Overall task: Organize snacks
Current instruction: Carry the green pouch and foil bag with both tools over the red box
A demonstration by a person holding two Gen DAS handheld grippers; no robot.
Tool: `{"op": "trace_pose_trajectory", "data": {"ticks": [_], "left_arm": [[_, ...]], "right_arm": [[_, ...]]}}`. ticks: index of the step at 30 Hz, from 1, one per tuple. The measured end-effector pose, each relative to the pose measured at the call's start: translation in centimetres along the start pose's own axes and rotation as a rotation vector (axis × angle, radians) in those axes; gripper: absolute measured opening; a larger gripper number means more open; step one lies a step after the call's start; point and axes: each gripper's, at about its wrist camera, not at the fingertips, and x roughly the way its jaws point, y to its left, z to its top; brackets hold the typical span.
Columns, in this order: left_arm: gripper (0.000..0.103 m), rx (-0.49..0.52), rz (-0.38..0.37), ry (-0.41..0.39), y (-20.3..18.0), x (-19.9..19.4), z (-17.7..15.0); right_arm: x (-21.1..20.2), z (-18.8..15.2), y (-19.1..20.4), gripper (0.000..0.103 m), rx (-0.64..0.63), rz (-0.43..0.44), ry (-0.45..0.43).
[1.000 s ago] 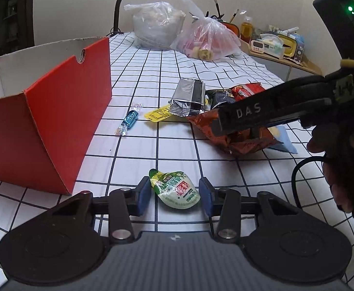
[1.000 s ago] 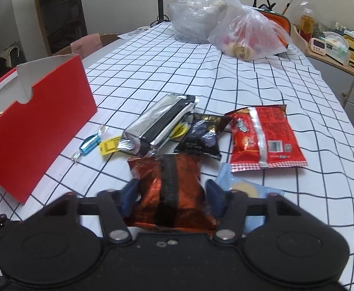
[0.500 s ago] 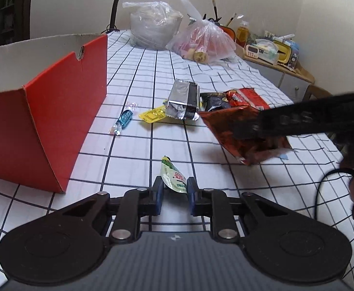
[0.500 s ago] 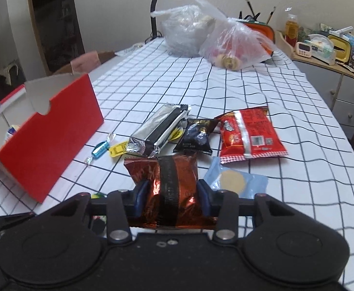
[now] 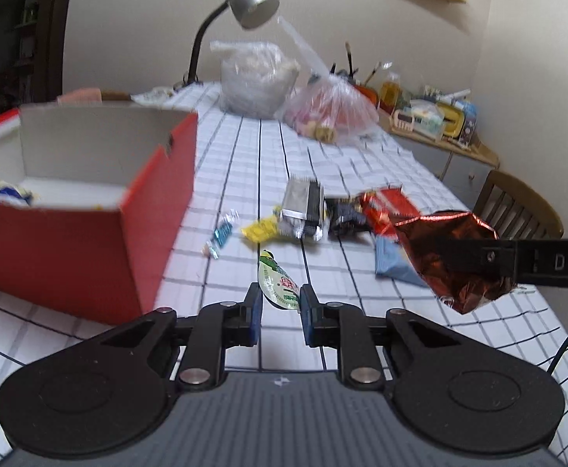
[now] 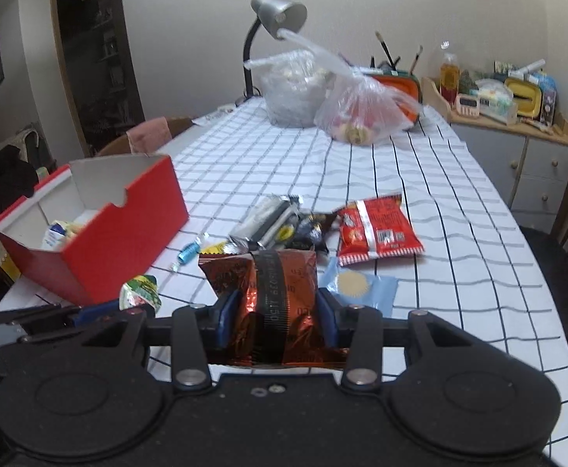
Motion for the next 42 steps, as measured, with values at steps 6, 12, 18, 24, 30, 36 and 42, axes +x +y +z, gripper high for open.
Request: {"op": "trace_pose_trajectory", "data": {"ticks": [6,12,18,24,30,36,42], "left_arm": [[0.020,0.022,0.013,-0.104,1.3,-3.9,2.5],[0.020,0.031,0.031,-0.169,3.4,-6.6,5.0],[0.020,0.017,0.065,-0.197,6.8,-7.8,7.9],[0.020,0.021,0.094,-0.150,11.3,-7.1,10.3],[0.020,0.010,0.138,-0.088,15.8,-5.0,11.6],[0.020,0.008,0.195,-0.035,19.5,-2.6,12.3],[0.020,0.031,0.236,0.044,21.8,0.7,12.0]], "right_arm": [[-2.3,1.4,2.4,0.041,-0.022,0.021,-0.067],[-3.0,3.2,6.1,0.041,-0.055,0.058,-0.121],[-1.8,5.4,11.1,0.041,-0.128,0.091,-0.153],[1.4,7.1,15.2,0.041,-0.173,0.103,-0.139],[5.2,7.4,19.3,0.041,-0.202,0.146,-0.084],[9.6,7.7,22.4,0.041,-0.223,0.134,-0.026],[13.2,7.1,23.9,0.041,-0.242,0.122,0.043]]}}
